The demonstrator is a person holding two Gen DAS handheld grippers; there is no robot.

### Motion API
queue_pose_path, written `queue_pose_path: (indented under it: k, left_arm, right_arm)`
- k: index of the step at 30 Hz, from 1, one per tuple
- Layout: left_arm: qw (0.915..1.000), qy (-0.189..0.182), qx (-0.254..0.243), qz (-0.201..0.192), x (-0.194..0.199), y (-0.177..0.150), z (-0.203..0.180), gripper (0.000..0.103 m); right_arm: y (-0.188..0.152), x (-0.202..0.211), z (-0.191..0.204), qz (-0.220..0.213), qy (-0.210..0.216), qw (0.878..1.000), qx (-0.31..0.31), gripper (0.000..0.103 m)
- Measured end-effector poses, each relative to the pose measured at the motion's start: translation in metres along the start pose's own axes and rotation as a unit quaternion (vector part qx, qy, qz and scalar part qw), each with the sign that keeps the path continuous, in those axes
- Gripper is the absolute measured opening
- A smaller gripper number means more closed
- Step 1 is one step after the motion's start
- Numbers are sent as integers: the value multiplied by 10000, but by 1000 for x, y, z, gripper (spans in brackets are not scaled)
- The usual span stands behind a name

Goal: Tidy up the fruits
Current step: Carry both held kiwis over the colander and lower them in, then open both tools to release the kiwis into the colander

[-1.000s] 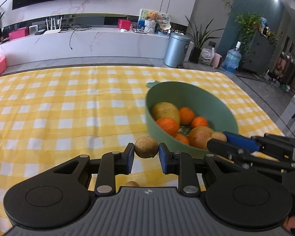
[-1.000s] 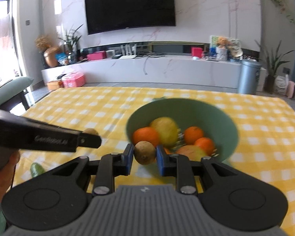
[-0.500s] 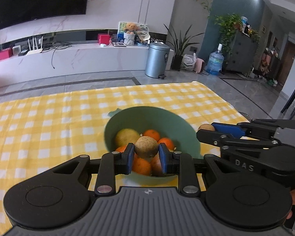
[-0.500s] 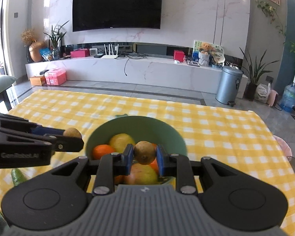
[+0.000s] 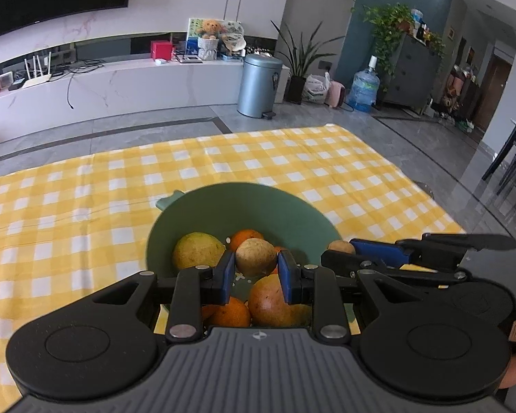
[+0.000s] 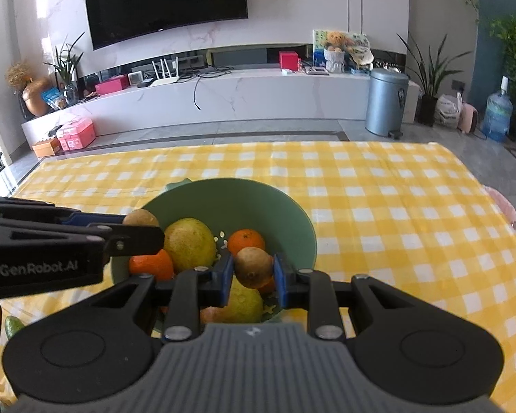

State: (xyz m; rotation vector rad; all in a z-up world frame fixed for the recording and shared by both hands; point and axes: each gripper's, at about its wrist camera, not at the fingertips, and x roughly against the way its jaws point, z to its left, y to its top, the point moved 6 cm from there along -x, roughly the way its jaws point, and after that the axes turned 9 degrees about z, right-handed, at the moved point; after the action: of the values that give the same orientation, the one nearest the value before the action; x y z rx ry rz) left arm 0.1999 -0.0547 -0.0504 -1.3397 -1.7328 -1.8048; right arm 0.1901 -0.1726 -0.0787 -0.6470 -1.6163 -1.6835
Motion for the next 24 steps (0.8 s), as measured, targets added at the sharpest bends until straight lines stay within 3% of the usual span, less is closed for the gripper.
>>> queue_pose_path:
  k: [15,24]
  left_arm:
    - [9990,95,-302,329,-38,-11,4,30]
    - [9982,224,-336,434,-45,-15,7,30]
  right_arm:
    - [-3,-40,-2,438,-60,9990,5,21]
    - [-3,-45,-3,450,26,9990,-24,21]
